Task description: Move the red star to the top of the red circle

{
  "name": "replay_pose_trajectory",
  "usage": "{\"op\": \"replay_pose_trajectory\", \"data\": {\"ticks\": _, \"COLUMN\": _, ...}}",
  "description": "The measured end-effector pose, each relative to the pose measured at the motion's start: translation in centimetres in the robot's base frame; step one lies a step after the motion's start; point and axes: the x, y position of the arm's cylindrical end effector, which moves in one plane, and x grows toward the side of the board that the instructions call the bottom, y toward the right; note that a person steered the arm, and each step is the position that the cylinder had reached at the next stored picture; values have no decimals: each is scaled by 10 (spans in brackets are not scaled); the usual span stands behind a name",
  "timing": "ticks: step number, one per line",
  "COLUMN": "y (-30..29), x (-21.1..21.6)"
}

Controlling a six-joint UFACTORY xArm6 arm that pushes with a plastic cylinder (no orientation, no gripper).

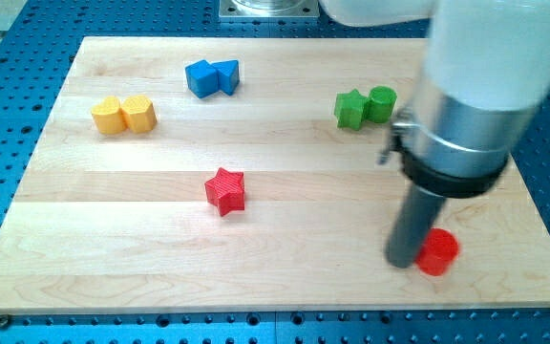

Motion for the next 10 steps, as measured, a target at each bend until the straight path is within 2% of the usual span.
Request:
{"op": "replay_pose_trajectory", "data": {"ticks": 1, "y": 20, "x": 3}}
{"op": "replay_pose_trajectory", "data": {"ticks": 5, "y": -187, "x": -3}}
{"op": "replay_pose_trajectory", "data": {"ticks": 7, "y": -268, "x": -27}}
{"op": "replay_pose_trajectory", "data": {"ticks": 8, "y": -280, "x": -62}}
{"op": "replay_pose_trajectory", "data": {"ticks": 10, "y": -185, "x": -72}}
